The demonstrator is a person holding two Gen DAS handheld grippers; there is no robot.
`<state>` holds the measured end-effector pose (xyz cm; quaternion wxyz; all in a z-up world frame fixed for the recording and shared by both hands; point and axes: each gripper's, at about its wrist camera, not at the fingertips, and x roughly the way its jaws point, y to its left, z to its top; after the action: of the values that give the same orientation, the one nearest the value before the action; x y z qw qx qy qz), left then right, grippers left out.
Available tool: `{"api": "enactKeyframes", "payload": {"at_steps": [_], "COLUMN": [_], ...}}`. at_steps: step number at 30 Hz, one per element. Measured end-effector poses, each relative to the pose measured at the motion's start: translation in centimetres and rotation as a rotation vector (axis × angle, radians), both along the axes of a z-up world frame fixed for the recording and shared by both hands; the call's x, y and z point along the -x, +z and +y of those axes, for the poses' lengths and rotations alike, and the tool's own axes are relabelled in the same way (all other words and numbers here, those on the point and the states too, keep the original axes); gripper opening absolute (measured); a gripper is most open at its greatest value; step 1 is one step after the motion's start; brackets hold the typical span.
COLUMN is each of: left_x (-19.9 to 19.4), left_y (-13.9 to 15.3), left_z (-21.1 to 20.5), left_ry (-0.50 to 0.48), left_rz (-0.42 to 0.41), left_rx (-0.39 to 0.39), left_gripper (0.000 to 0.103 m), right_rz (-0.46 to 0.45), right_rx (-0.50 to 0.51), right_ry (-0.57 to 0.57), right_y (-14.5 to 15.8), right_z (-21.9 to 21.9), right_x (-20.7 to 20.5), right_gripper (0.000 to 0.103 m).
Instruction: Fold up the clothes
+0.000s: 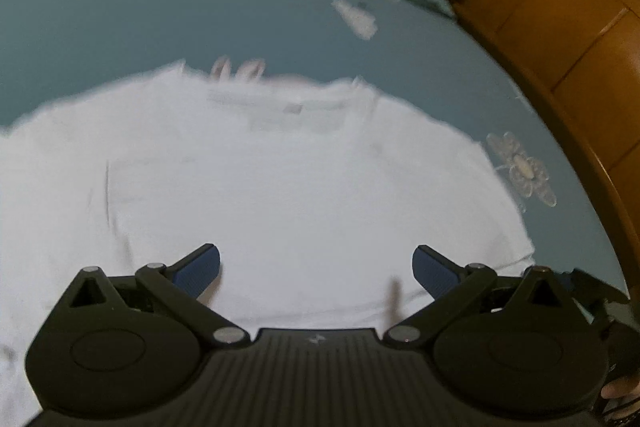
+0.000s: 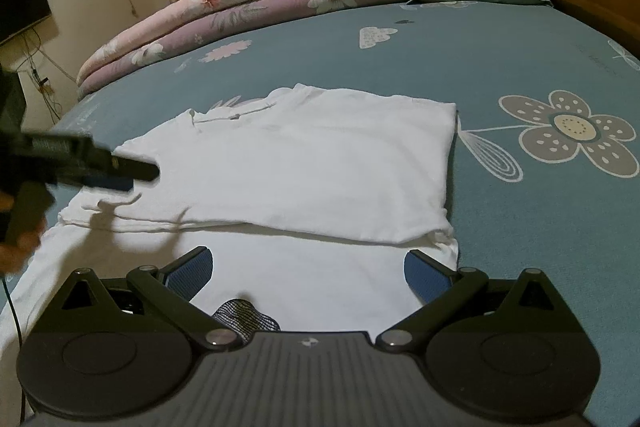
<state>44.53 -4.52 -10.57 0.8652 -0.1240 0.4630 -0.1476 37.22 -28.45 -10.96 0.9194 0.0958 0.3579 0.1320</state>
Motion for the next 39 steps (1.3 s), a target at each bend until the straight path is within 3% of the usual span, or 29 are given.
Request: {"api": "enactKeyframes", "payload": {"at_steps": [5,9,16,18,21,29,35,39], "left_x": [2.2,1.6,0.7,1.0,2.4,7.5,11.4,14.7], "left_y": [0.8,2.3,0.5,1.1,2.6,3.9,4.9,5.1], "left_z": [0.9,0.8,0.1,-0.5,-1.7,-3.3,-4.4,-4.0], "left_ry": [0.026,0.034,0.067,0.059,0.014,-0.014,-0.032,-0.006], "left_rz": [0.004,-0.031,0.046,0.05,0.031,0.02,0.012,-0.015], "left_rx": [0.003,-0.009,-0.084,-0.088,-0.067,-0.107,-0.138,-0.19], "left_gripper": [0.102,0.102,0.102,0.102,0.102,0.102,0.102,0.102], "right_rz": [-0.005,-0.011,-0.003,-0.007,-0.015,-0.009,-0.008,0.011], "right_rx": [-0.014,-0.032,-0.051,-0.058,-0.071,-0.144,-0.204,-0.319], "right_ry": [-0.001,-0.006,-0.015,-0.013,-0.021,-0.057,-0.011,0.055], "right_y": [0.3,0.5,0.4,0.5,0.7,1.1,2.4,3.2], "right_z": [-0.2,-0.5,-0.8,-0.9,-1.4,-2.8,-3.1,-2.7], "right_x": [0.1,0.2,0.0,0.1,0.2,0.6,2.1,2.8], "right_gripper": [0.103,0.103,0.103,0.103,0.103,0.103,0.103,0.103]}}
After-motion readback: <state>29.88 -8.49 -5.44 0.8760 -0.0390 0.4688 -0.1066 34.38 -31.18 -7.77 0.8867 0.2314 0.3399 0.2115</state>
